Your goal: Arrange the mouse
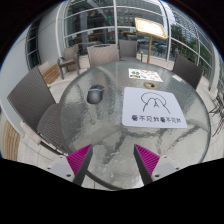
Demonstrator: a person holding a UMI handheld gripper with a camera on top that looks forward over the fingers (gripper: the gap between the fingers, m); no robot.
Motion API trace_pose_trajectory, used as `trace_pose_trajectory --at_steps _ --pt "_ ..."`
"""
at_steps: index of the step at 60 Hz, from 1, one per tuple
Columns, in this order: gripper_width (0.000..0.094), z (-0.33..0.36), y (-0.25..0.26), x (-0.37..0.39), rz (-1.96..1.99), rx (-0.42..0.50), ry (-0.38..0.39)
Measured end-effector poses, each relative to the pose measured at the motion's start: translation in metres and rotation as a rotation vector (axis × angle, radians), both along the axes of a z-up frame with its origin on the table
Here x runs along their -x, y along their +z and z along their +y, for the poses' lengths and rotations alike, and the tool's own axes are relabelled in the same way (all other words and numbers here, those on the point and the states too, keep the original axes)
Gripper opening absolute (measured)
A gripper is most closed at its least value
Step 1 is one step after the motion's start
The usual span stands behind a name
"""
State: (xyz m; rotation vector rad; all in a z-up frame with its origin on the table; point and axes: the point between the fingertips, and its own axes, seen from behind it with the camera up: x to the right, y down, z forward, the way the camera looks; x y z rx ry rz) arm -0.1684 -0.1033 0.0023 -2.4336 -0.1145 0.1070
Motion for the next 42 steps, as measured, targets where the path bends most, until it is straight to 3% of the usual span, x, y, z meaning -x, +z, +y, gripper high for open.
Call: trace_pose_trajectory --at_steps 12,27,31,36,42 --pt "0.0836 0.113 -0.016 0.077 0.048 -0.022 0.032" --pt "0.0815 0.224 -0.016 0.107 0.027 -0.046 0.033" --pt "0.0725 0.236 -0.018 0.103 0.015 -0.045 0.016" --pt "0.0484 0.243 -0.017 0.095 -0.019 -0.042 0.005" --pt "0.0369 0.244 -0.019 0.090 -0.012 -0.037 -0.040"
